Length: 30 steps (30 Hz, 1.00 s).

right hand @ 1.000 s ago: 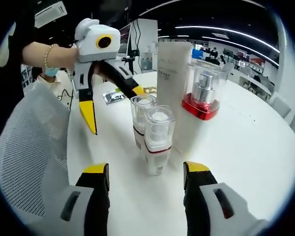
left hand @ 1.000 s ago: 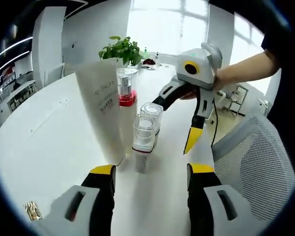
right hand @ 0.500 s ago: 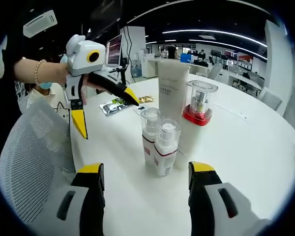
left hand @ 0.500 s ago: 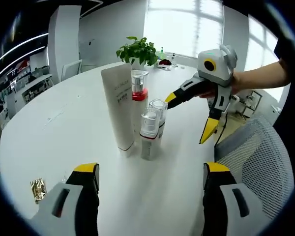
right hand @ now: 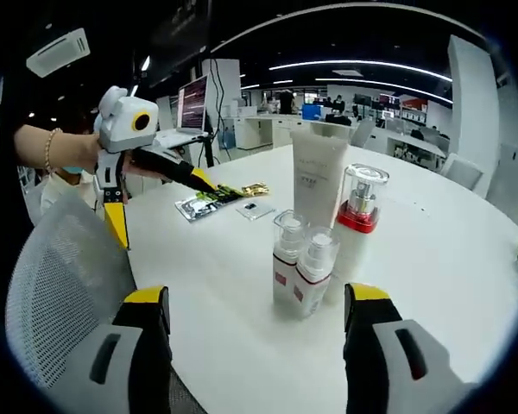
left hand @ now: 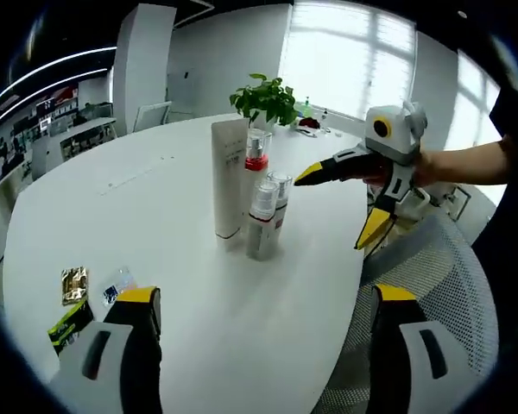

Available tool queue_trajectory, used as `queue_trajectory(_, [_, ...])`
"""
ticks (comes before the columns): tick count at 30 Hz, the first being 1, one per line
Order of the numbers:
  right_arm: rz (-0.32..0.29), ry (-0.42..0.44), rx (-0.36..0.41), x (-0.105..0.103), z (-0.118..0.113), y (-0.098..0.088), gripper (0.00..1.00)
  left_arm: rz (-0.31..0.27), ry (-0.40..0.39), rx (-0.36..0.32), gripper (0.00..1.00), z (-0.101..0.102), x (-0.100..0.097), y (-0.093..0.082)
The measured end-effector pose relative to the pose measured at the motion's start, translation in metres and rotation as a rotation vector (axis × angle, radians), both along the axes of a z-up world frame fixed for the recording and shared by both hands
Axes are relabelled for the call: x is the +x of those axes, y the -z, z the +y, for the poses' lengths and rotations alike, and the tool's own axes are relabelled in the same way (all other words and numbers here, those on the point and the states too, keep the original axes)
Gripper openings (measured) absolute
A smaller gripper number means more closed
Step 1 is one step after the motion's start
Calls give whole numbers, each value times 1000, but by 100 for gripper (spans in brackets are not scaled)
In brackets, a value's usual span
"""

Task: Arrange the skincare products in the storage area until every visible bottle or jar stands upright without overlapping.

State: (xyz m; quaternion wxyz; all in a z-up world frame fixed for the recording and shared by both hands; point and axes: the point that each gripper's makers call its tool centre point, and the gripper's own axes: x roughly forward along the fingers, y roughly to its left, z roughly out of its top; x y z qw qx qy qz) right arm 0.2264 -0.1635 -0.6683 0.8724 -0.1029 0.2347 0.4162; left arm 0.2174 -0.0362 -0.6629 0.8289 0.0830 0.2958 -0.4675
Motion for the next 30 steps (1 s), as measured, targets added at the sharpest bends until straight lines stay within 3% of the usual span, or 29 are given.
queue_trajectory(10, [-2,38,45,-18,15,-12,95,9,-92,-7,99,38,-20,-3])
queue_trajectory(15, [20,89,161,-20,20,-22,99,17,-147,-21,99,56,-30,-7])
queue_trajectory(21, [10,102,161,-25,22,-27,99,13,-230,-21,99,78,-33,-9])
queue_trajectory(24, [-31,120,148,-26,20,-33,99,6,-260,-29,99,84,-38,-12])
queue_trajectory(30, [-49,149,185,-28,20,-44,99,9,-310,-24,99,100,-42,-10])
